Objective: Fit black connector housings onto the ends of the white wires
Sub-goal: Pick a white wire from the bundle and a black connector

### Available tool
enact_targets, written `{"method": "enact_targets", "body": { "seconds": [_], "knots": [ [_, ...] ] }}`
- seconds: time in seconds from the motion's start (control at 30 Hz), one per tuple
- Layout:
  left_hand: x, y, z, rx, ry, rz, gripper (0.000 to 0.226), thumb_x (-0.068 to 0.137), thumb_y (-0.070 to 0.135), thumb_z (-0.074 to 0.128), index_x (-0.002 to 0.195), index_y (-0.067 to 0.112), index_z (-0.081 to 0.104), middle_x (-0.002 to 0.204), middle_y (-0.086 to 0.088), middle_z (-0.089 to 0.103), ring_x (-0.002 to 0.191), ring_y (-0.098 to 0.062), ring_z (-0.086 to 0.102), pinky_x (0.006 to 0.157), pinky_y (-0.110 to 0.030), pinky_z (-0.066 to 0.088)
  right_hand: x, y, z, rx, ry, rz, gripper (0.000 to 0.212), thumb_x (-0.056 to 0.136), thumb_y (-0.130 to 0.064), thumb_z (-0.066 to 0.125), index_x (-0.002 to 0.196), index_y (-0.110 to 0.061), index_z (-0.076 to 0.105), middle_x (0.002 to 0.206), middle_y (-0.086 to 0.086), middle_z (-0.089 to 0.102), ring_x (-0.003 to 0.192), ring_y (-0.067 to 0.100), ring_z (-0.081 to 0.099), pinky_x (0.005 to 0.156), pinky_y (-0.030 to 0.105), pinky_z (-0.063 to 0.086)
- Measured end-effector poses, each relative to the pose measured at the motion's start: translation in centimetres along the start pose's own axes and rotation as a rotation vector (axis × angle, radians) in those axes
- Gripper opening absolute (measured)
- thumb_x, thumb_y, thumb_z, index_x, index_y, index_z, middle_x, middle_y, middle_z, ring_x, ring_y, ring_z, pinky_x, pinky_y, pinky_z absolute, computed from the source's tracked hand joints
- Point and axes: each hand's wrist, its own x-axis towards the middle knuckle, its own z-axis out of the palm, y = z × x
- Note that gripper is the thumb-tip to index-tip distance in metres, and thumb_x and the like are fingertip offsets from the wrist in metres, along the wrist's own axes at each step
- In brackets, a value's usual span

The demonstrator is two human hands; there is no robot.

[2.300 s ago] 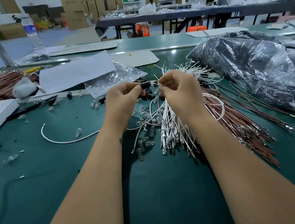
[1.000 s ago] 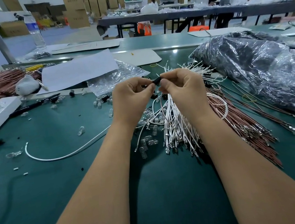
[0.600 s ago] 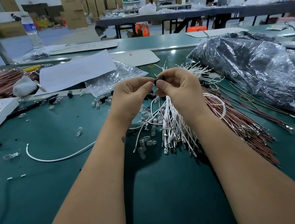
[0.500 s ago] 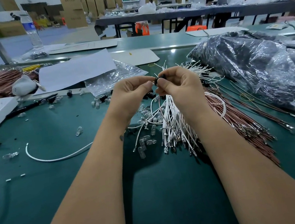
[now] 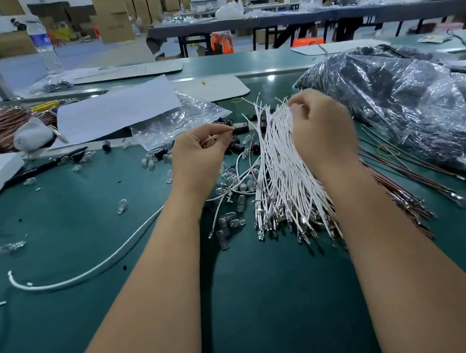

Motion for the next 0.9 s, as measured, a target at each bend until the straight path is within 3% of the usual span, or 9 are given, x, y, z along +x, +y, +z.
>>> {"method": "enact_targets", "body": {
  "seconds": [0.13, 0.2, 0.3, 0.37, 0.43, 0.53, 0.7, 0.8, 0.9],
  "knots": [
    [0.2, -0.4, 0.2, 0.299, 0.055, 0.117, 0.009, 0.088, 0.017, 0.068, 0.093, 0.022, 0.075, 0.086, 0.002, 0.068, 0.064, 0.002, 0.050, 0.066, -0.022, 0.041, 0.8, 3.3, -2.2, -0.205, 0.066, 0.322, 0.037, 0.087, 0.004, 0.046, 0.111, -0.015, 0.067, 0.110, 0.007, 0.067, 0.084, 0.021, 0.059, 0.061, 0.026, 0.041],
    [0.1, -0.4, 0.5, 0.557, 0.152, 0.114, 0.009, 0.088, 0.029, 0.068, 0.093, 0.033, 0.074, 0.092, 0.012, 0.064, 0.089, -0.011, 0.045, 0.080, -0.030, 0.022, 0.6, 4.3, -2.6, -0.358, -0.058, 0.438, 0.028, 0.085, -0.004, 0.051, 0.105, -0.012, 0.068, 0.111, 0.012, 0.066, 0.094, 0.028, 0.057, 0.076, 0.036, 0.046],
    [0.1, -0.3, 0.5, 0.691, 0.228, 0.121, 0.008, 0.088, 0.036, 0.067, 0.093, 0.038, 0.073, 0.093, 0.023, 0.055, 0.098, -0.011, 0.033, 0.075, -0.028, 0.010, 0.1, 4.2, -2.4, -0.484, -0.234, 0.544, 0.020, 0.085, -0.016, 0.054, 0.101, -0.007, 0.061, 0.114, 0.017, 0.059, 0.113, 0.037, 0.051, 0.098, 0.047, 0.038],
    [0.2, -0.3, 0.3, 0.576, 0.195, 0.166, 0.011, 0.089, 0.027, 0.067, 0.096, 0.030, 0.074, 0.089, 0.017, 0.062, 0.098, -0.017, 0.048, 0.090, -0.029, 0.025, 0.0, 3.9, -2.3, -0.488, -0.246, 0.532, 0.008, 0.085, -0.013, 0.054, 0.089, -0.008, 0.058, 0.100, 0.015, 0.060, 0.105, 0.035, 0.054, 0.094, 0.044, 0.039],
    [0.1, 0.0, 0.2, 0.438, 0.162, 0.209, 0.013, 0.089, 0.015, 0.067, 0.098, 0.018, 0.075, 0.087, 0.005, 0.070, 0.092, -0.025, 0.059, 0.087, -0.037, 0.045, 0.0, 4.0, -2.2, -0.457, -0.230, 0.522, 0.004, 0.083, -0.008, 0.054, 0.080, -0.008, 0.057, 0.088, 0.013, 0.061, 0.089, 0.034, 0.056, 0.082, 0.039, 0.043],
    [-0.4, 0.5, 0.4, 0.423, 0.169, 0.243, 0.014, 0.088, 0.012, 0.067, 0.099, 0.015, 0.075, 0.089, 0.003, 0.072, 0.092, -0.024, 0.061, 0.083, -0.034, 0.049, -0.1, 4.3, -2.3, -0.423, -0.183, 0.525, 0.008, 0.082, -0.002, 0.051, 0.079, -0.006, 0.058, 0.074, 0.011, 0.057, 0.073, 0.030, 0.054, 0.067, 0.034, 0.041],
    [-0.3, 0.3, 0.3, 0.447, 0.109, 0.214, 0.015, 0.089, 0.014, 0.066, 0.101, 0.013, 0.075, 0.089, -0.002, 0.073, 0.093, -0.029, 0.058, 0.082, -0.038, 0.048, 0.0, 3.6, -2.5, -0.376, 0.162, 0.371, 0.019, 0.096, -0.002, 0.043, 0.112, -0.004, 0.051, 0.092, 0.014, 0.060, 0.079, 0.029, 0.054, 0.060, 0.034, 0.038],
    [-0.1, 0.4, 0.3, 0.321, 0.065, 0.102, 0.010, 0.091, 0.017, 0.063, 0.094, 0.014, 0.072, 0.080, -0.001, 0.067, 0.069, -0.015, 0.054, 0.064, -0.033, 0.047, 0.5, 2.1, -2.5, -0.388, 0.412, 0.081, 0.021, 0.095, 0.003, 0.038, 0.105, -0.003, 0.055, 0.090, 0.017, 0.059, 0.080, 0.024, 0.047, 0.066, 0.031, 0.036],
    [0.1, 0.6, -0.2, 0.058, 0.022, -0.058, 0.011, 0.092, 0.013, 0.062, 0.085, 0.018, 0.068, 0.072, -0.003, 0.063, 0.051, -0.006, 0.048, 0.048, -0.018, 0.040, 0.2, -0.5, -1.6, -0.346, 0.476, -0.263, 0.030, 0.087, 0.005, 0.034, 0.093, -0.001, 0.063, 0.082, 0.018, 0.059, 0.075, 0.029, 0.053, 0.067, 0.029, 0.041]
  ]
}}
